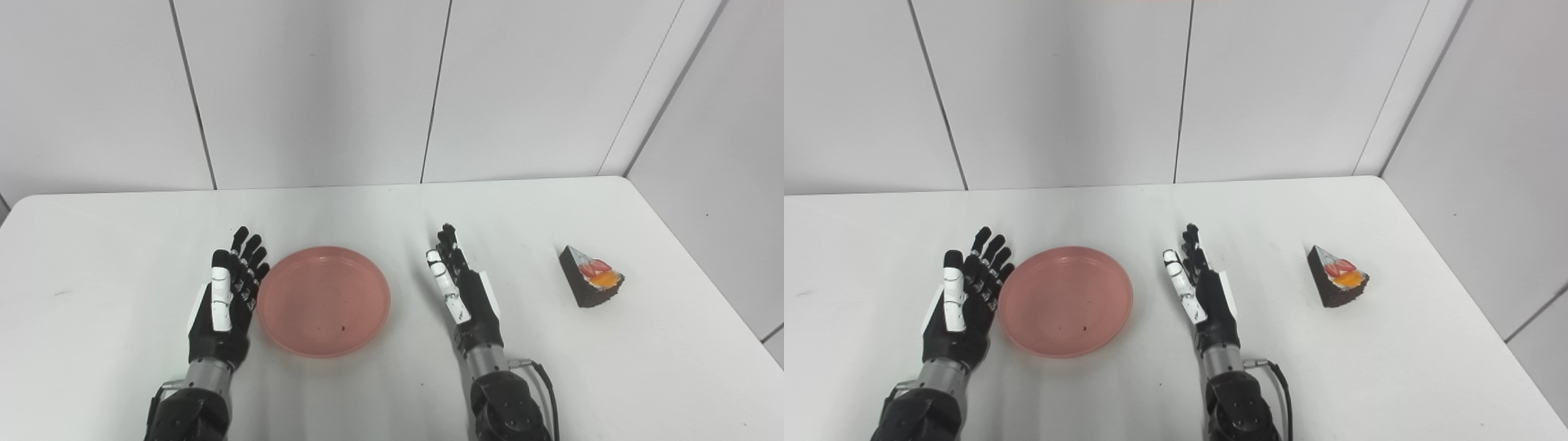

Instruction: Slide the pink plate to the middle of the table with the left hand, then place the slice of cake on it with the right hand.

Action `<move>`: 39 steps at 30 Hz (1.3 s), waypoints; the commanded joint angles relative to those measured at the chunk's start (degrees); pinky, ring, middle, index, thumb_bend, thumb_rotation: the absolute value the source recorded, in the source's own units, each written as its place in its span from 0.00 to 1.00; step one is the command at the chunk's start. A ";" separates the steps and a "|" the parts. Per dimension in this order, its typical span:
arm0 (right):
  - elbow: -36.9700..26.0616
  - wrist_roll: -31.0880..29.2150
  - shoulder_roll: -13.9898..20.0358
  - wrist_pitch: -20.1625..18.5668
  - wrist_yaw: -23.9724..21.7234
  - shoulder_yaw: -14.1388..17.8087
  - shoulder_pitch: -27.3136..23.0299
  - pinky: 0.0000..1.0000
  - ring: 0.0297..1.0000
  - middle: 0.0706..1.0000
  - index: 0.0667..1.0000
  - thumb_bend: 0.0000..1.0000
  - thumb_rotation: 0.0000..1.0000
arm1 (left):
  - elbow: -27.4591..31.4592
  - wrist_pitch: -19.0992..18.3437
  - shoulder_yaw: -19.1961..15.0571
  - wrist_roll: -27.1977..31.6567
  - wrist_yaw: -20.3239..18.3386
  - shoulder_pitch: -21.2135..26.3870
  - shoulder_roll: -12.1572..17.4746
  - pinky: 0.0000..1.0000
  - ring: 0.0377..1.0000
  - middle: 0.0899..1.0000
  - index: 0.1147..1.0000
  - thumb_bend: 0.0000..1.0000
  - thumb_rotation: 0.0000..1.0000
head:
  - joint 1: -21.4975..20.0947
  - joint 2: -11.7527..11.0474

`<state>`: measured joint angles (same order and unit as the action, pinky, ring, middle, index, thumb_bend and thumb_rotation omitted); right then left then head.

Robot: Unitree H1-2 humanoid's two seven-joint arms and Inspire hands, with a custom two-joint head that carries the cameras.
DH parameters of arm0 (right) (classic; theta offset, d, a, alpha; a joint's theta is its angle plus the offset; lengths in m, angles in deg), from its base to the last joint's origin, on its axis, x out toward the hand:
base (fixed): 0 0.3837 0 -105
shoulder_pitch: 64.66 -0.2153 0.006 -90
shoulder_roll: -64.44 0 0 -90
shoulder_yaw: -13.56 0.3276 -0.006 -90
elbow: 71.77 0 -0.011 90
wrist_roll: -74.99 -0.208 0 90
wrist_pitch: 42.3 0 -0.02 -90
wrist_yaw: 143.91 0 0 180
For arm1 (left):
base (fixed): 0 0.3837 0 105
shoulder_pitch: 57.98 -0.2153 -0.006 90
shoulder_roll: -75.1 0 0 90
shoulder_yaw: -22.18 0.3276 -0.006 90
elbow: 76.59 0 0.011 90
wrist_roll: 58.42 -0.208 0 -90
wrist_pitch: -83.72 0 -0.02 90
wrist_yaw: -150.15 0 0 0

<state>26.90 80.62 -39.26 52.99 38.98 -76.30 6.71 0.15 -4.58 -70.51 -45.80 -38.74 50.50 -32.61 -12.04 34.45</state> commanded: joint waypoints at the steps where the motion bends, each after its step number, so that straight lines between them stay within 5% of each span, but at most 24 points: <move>1: -3.46 3.08 2.62 -0.23 1.36 0.75 -2.69 0.87 0.89 0.90 0.92 0.60 0.69 | -1.38 0.48 0.54 -0.66 0.51 -2.25 -0.43 0.97 0.98 0.98 0.97 0.79 1.00 | -0.01 0.08; 9: -10.98 9.63 10.38 -4.07 3.08 4.63 -5.63 0.71 0.76 0.74 0.76 0.58 0.39 | -3.79 3.21 1.09 -1.44 -0.51 -1.39 0.23 0.99 1.00 0.99 1.00 0.80 1.00 | -1.64 -0.55; 18: -20.77 19.53 19.29 -22.91 -0.06 6.94 -6.65 0.64 0.72 0.72 0.75 0.67 0.26 | -5.74 5.09 1.04 -1.31 -1.47 -0.68 1.84 1.00 0.99 0.99 0.99 0.79 1.00 | -7.56 -2.19; 22: -21.94 25.65 21.53 -30.66 -1.86 5.55 -6.87 0.61 0.72 0.74 0.77 0.74 0.31 | -6.63 6.56 0.75 -0.44 -2.31 -0.58 2.80 0.99 0.99 0.98 0.97 0.75 1.00 | -10.69 -2.75; 27: -20.70 34.44 21.87 -32.19 -4.44 5.62 -7.35 0.61 0.72 0.76 0.77 0.80 0.36 | -8.34 7.79 -0.29 0.18 -2.82 0.11 3.51 0.96 0.97 0.96 0.95 0.72 1.00 | -13.76 -3.29; 31: -19.61 45.86 19.43 -32.21 -11.48 7.83 -8.14 0.75 0.77 0.78 0.79 0.81 0.43 | -10.26 8.14 -0.44 1.58 -5.48 0.79 5.00 0.99 0.98 0.98 0.97 0.73 1.00 | -15.54 -3.66; 39: -17.91 53.98 16.99 -32.20 -19.80 11.40 -8.65 0.75 0.83 0.84 0.84 0.83 0.42 | -12.97 9.36 -0.63 2.46 -7.65 1.78 5.96 1.00 0.99 0.98 0.98 0.76 1.00 | -15.55 -3.60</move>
<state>9.81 132.39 -23.07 20.57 20.05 -65.98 0.32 -9.40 2.60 -71.01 -43.37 -44.86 55.38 -27.80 -27.69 30.76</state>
